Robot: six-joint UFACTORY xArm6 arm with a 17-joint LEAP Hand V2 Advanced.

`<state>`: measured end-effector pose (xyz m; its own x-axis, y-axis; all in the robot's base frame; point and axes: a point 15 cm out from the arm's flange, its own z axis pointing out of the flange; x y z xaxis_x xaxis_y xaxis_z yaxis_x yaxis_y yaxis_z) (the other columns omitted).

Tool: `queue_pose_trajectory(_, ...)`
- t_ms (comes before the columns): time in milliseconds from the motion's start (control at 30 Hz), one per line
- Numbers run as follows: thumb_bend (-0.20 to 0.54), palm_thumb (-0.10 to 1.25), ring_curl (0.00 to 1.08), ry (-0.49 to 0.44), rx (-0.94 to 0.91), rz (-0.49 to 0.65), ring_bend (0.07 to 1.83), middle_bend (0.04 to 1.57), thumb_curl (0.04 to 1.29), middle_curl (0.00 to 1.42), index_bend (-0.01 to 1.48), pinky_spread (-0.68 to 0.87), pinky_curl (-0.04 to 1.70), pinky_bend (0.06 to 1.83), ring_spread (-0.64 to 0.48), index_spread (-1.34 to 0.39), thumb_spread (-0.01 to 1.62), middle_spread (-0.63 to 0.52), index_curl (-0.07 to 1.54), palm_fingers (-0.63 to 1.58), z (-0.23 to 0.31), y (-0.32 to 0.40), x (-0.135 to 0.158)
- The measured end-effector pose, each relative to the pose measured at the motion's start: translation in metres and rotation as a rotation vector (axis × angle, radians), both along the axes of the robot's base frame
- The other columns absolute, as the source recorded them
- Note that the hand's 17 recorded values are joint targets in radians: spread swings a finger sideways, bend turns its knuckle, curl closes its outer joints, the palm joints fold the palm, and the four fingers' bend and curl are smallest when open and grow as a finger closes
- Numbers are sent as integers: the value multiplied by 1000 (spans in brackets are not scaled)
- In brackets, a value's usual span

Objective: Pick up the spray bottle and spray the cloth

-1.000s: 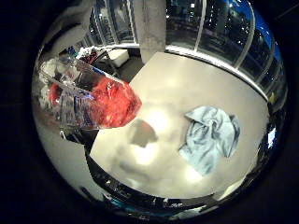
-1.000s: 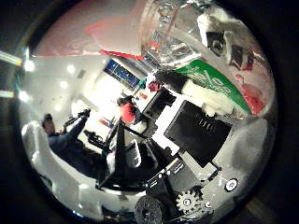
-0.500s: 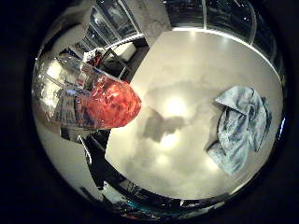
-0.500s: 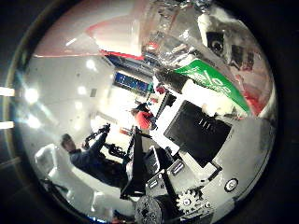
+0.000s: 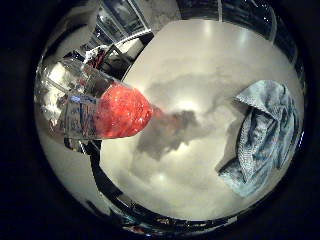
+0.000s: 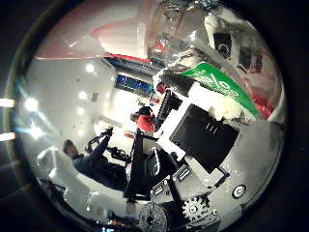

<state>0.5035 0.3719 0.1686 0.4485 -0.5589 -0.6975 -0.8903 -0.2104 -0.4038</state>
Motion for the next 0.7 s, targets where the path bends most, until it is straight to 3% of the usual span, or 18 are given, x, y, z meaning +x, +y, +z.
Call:
queue_pose_trajectory(167,-19,875,689,1,-9,16,1312,1289,669,612,1109,-197,1288,911,-172,-189,1075,-71,708,1182,-13,-1,-2)
queue_pose_trajectory(333,-30,831,610,-6,-21,38,1248,1183,604,562,888,-301,1107,838,-176,-240,1090,-96,647,1107,-19,-2,-6)
queue_pose_trajectory(367,-39,804,595,-9,-24,43,1245,1057,580,530,723,-353,1073,896,-199,-288,1079,-122,614,888,-20,-2,-7)
queue_pose_trajectory(433,-38,785,590,-16,-30,60,1230,978,561,512,624,-397,1041,941,-218,-326,1073,-143,604,762,-21,-2,-10)
queue_pose_trajectory(467,-38,763,586,-19,-38,73,1152,859,543,484,563,-380,1051,935,-235,-368,1071,-149,596,391,-23,-2,-12)
queue_pose_trajectory(500,-36,753,554,-22,-48,89,1104,821,533,460,526,-371,1027,921,-245,-395,1068,-153,563,344,-24,-2,-14)
queue_pose_trajectory(533,-34,744,530,-25,-63,107,1030,784,522,449,522,-317,1024,825,-238,-411,1069,-151,548,154,-26,-4,-16)
queue_pose_trajectory(567,-36,718,457,-27,-80,125,877,704,498,409,473,-197,973,742,-207,-434,1062,-128,497,-1,-29,-5,-19)
queue_pose_trajectory(700,-35,680,333,-42,-134,181,661,538,450,347,341,78,843,593,-117,-441,1044,-76,408,-90,-35,-10,-24)
